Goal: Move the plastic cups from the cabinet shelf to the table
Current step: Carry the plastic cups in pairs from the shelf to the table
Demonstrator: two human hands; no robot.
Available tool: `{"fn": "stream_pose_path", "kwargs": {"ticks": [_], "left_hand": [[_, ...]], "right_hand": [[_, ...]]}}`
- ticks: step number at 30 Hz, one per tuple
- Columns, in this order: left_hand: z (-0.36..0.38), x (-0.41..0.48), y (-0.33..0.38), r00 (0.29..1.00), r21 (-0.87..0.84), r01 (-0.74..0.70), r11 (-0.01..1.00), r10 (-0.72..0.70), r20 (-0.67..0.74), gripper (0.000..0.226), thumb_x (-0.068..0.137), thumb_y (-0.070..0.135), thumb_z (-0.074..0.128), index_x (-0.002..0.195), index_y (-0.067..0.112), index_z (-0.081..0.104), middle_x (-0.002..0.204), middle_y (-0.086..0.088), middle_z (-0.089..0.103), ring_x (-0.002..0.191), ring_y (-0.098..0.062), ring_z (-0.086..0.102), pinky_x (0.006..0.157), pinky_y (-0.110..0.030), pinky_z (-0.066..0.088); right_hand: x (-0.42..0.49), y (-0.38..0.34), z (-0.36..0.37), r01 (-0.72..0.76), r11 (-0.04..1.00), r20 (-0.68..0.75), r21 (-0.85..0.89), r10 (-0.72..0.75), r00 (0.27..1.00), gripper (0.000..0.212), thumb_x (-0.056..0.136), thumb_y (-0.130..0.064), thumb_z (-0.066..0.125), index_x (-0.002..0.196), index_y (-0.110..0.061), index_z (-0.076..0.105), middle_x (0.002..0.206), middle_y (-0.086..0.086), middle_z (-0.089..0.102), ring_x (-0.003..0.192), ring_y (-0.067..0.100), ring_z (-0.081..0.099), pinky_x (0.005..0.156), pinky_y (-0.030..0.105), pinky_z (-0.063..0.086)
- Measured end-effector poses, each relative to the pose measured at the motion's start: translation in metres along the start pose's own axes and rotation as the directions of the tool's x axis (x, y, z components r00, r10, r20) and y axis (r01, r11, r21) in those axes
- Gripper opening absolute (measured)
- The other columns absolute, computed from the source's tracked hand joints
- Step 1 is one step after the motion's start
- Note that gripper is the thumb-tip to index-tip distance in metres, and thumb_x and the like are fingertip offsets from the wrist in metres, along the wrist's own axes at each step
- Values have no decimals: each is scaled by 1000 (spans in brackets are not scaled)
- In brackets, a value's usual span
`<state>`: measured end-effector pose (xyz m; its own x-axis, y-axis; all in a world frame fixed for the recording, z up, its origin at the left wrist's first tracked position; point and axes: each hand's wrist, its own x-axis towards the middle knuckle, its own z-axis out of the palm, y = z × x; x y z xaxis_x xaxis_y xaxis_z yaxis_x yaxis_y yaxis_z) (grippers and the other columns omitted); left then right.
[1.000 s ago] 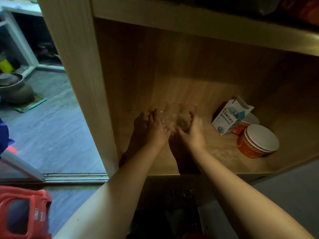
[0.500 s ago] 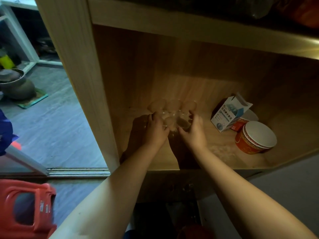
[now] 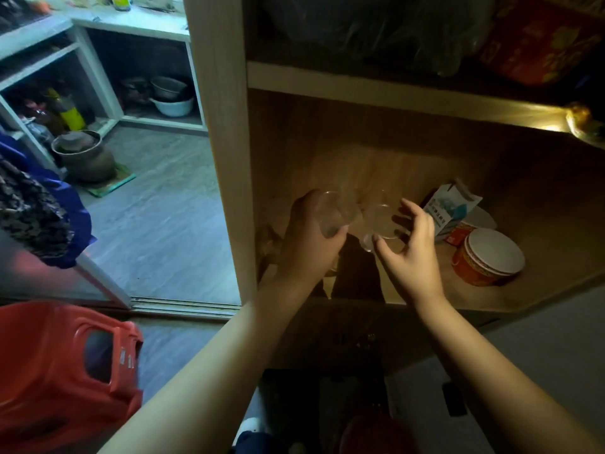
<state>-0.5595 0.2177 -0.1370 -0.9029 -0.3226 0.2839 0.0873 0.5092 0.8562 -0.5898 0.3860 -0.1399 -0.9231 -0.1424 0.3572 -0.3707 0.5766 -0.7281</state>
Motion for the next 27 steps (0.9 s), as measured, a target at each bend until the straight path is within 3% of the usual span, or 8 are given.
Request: {"fn": "stream_pose_path", "kwargs": {"ticks": [4, 7, 10, 13, 15, 19, 23, 27], "left_hand": [[-18, -28, 7, 997, 23, -48, 999, 50, -56, 62, 77, 34, 72, 131, 22, 43, 131, 2, 53, 118, -13, 52, 91, -21, 46], [-38, -48, 14, 998, -51, -51, 997, 50, -33, 65, 75, 34, 74, 131, 21, 43, 131, 1, 53, 118, -15, 53, 93, -38, 50], [-72, -77, 21, 991, -71, -109, 991, 103, -82, 54, 70, 42, 72, 117, 32, 47, 113, 20, 58, 106, 3, 55, 83, -21, 50], [-110, -111, 14, 993, -148, -104, 983, 95, -65, 56, 72, 27, 74, 121, 29, 47, 114, 7, 57, 109, -9, 55, 89, -33, 50], [-140, -131, 6, 993, -138, -101, 985, 91, -75, 63, 72, 18, 77, 126, 21, 46, 116, 7, 53, 111, -5, 53, 91, -26, 48], [-216, -170, -8, 991, -111, -66, 992, 52, -124, 66, 71, 17, 79, 127, 16, 44, 116, 7, 51, 106, 6, 52, 87, -11, 44], [-308, -215, -25, 977, -70, -6, 998, -9, -214, 67, 72, 23, 76, 129, 18, 43, 119, 6, 49, 109, 4, 51, 91, -14, 43], [-403, -267, -49, 932, -69, 79, 995, -98, -350, 67, 71, 20, 77, 128, 21, 42, 124, -2, 52, 114, -2, 51, 94, -22, 45]], "right_hand": [[-23, -18, -4, 18, 1000, -11, 8, -18, 1000, 66, 83, -21, 70, 139, -14, 36, 137, 7, 38, 122, 10, 45, 99, 22, 41], [-46, -40, -6, 49, 999, 6, 23, -49, 999, 67, 81, -20, 72, 138, -11, 38, 135, 7, 39, 119, 11, 46, 100, 28, 45], [-78, -67, -5, 75, 992, 31, 98, -79, 996, 69, 79, -23, 72, 138, -15, 38, 135, 1, 39, 120, 10, 48, 97, 29, 47], [-104, -96, 4, 132, 990, 51, 58, -135, 990, 73, 75, -27, 74, 138, -18, 39, 134, -2, 35, 115, 4, 48, 93, 17, 46], [-118, -121, 16, 167, 985, 63, 48, -170, 983, 73, 73, -30, 76, 136, -25, 41, 133, -6, 35, 110, -1, 50, 89, 10, 45], [-147, -179, 51, 198, 972, 160, 126, -217, 963, 70, 71, -21, 81, 133, -21, 49, 123, -2, 50, 110, 7, 56, 92, 22, 49], [-184, -251, 99, 237, 937, 267, 256, -304, 915, 65, 71, -18, 80, 130, -12, 51, 120, 5, 44, 106, 9, 57, 89, 23, 51], [-223, -330, 155, 317, 879, 329, 357, -436, 838, 61, 70, -18, 80, 124, -14, 52, 121, 3, 47, 104, 7, 57, 85, 25, 50]]}}
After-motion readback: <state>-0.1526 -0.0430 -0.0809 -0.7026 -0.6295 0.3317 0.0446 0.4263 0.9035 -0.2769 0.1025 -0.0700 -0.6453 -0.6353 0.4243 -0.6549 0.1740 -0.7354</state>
